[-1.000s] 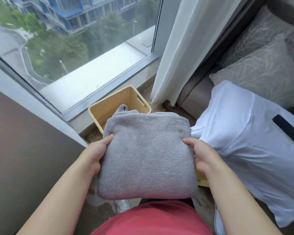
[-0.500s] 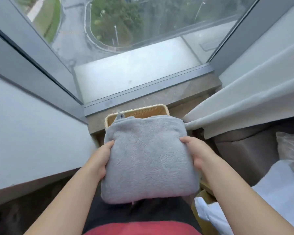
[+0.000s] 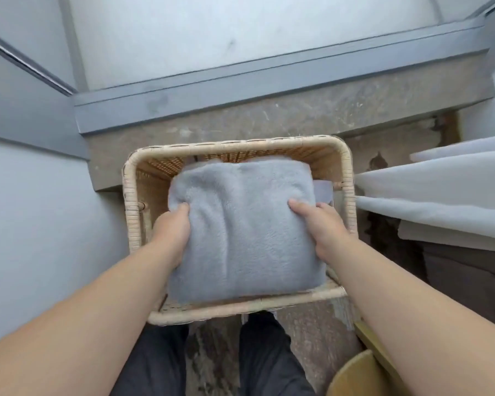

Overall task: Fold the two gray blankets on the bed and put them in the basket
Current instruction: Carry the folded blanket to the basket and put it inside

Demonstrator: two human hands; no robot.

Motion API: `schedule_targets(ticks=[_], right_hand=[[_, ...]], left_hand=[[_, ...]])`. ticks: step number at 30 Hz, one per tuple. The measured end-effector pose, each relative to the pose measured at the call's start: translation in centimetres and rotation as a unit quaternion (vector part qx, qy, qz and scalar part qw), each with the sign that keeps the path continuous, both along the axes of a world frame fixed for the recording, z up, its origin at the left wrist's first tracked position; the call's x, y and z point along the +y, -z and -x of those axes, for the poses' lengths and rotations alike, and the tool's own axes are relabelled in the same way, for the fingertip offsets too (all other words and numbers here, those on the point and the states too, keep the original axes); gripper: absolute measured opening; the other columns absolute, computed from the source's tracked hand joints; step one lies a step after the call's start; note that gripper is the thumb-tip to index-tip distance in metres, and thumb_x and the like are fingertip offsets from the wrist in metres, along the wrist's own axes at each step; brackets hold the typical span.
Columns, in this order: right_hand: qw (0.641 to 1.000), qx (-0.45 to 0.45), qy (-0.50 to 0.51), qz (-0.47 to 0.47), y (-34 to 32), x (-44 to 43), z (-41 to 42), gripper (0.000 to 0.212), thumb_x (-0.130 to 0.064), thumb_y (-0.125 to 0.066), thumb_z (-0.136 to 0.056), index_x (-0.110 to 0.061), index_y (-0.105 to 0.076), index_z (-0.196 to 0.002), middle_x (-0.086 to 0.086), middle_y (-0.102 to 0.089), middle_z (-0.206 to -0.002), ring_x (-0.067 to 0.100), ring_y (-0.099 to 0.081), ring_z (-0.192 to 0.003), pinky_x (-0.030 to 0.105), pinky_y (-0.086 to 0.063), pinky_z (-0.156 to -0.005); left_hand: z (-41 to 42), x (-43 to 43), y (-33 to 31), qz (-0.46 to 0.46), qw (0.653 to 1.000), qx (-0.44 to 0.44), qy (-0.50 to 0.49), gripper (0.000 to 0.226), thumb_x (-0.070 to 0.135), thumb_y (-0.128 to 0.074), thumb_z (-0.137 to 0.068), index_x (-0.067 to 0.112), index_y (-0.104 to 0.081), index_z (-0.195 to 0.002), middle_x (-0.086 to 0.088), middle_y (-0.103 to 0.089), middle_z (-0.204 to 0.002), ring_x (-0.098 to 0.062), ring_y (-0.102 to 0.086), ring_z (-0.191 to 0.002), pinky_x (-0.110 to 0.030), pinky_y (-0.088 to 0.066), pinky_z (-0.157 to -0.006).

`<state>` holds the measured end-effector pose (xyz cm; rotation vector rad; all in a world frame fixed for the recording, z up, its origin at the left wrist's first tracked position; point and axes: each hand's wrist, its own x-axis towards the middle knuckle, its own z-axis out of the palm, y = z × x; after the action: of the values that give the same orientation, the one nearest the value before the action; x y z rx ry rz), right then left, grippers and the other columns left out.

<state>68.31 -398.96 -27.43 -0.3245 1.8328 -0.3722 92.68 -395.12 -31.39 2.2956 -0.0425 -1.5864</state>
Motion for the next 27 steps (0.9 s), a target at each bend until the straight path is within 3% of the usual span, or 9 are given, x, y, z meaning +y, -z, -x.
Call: schedule_targets(ticks=[2,7,10,15,18,21,24,27], right_hand=[[1.000,-0.004,0.015,-0.002,5.3,-0.9,-0.6,0.047,-0.025,-0.078,-0.074,-0.008,-0.062,-0.114,0.014,-0.069,-0.108,0.030,-0.067,-0.096,0.044,-0.055,-0.086],[0.999,0.000,-0.008,0.040,16.5,-1.3,-2.5,0.040,-0.020,-0.074,-0.080,-0.012,-0.060,-0.117,0.004,-0.070,-0.103,0.017,-0.067,-0.081,0.027,-0.054,-0.066],[0.998,0.023,-0.017,0.053,21.0,-0.4,-3.4,0.041,-0.027,-0.072,-0.080,-0.015,-0.058,-0.117,-0.002,-0.067,-0.102,0.014,-0.065,-0.085,0.028,-0.052,-0.071],[0.987,0.108,-0.033,0.112,26.1,0.7,-3.9,0.032,-0.032,-0.070,-0.080,-0.023,-0.053,-0.106,-0.006,-0.066,-0.103,0.015,-0.064,-0.095,0.035,-0.050,-0.091],[0.976,0.147,-0.099,0.127,27.7,1.3,-3.9,0.026,-0.033,-0.065,-0.084,-0.027,-0.048,-0.103,-0.012,-0.060,-0.097,0.012,-0.060,-0.094,0.023,-0.042,-0.085],[0.968,0.168,-0.148,0.118,27.2,1.2,-3.9,0.032,-0.036,-0.059,-0.087,-0.023,-0.049,-0.114,-0.010,-0.058,-0.105,0.009,-0.053,-0.093,0.017,-0.035,-0.081],[0.952,0.215,-0.191,0.101,25.4,1.0,-3.8,0.048,-0.039,-0.057,-0.088,-0.011,-0.048,-0.126,0.008,-0.057,-0.125,0.023,-0.055,-0.112,0.031,-0.043,-0.096],[0.902,0.312,-0.280,0.103,22.6,1.3,-4.3,0.055,-0.038,-0.053,-0.090,-0.006,-0.042,-0.133,0.015,-0.045,-0.131,0.033,-0.048,-0.118,0.038,-0.038,-0.101]], left_hand=[[0.0,-0.8,5.0,0.016,1.000,-0.003,0.014,0.043,0.047,-0.053,-0.082,0.014,-0.064,-0.107,-0.002,-0.067,-0.087,-0.026,-0.064,-0.084,-0.036,-0.052,-0.082],[-0.7,-0.8,15.3,0.008,0.999,-0.041,0.017,0.058,0.051,-0.047,-0.089,0.006,-0.059,-0.123,-0.009,-0.065,-0.115,-0.030,-0.061,-0.104,-0.043,-0.047,-0.098],[-0.6,-0.6,19.5,-0.009,0.994,-0.099,0.033,0.059,0.050,-0.038,-0.095,0.004,-0.054,-0.129,-0.012,-0.057,-0.129,-0.030,-0.055,-0.115,-0.037,-0.041,-0.103],[0.2,0.0,23.5,-0.021,0.975,-0.183,0.120,0.055,0.041,-0.026,-0.102,0.001,-0.054,-0.128,-0.016,-0.054,-0.134,-0.030,-0.051,-0.121,-0.030,-0.037,-0.099],[0.2,0.1,24.4,-0.023,0.969,-0.196,0.149,0.052,0.035,-0.025,-0.103,0.001,-0.053,-0.130,-0.018,-0.051,-0.137,-0.030,-0.048,-0.124,-0.031,-0.036,-0.103],[0.5,-0.4,23.2,-0.033,0.966,-0.223,0.127,0.048,0.032,-0.028,-0.103,0.001,-0.045,-0.135,-0.018,-0.046,-0.141,-0.030,-0.045,-0.127,-0.030,-0.033,-0.101],[1.6,-0.7,20.2,0.047,0.955,-0.274,0.106,0.041,0.021,-0.037,-0.099,0.002,-0.039,-0.136,-0.021,-0.043,-0.140,-0.029,-0.043,-0.128,-0.027,-0.030,-0.097],[2.5,-0.6,16.7,0.157,0.926,-0.297,0.174,0.047,0.015,-0.042,-0.096,0.005,-0.035,-0.141,-0.019,-0.034,-0.144,-0.026,-0.033,-0.133,-0.018,-0.018,-0.101]])
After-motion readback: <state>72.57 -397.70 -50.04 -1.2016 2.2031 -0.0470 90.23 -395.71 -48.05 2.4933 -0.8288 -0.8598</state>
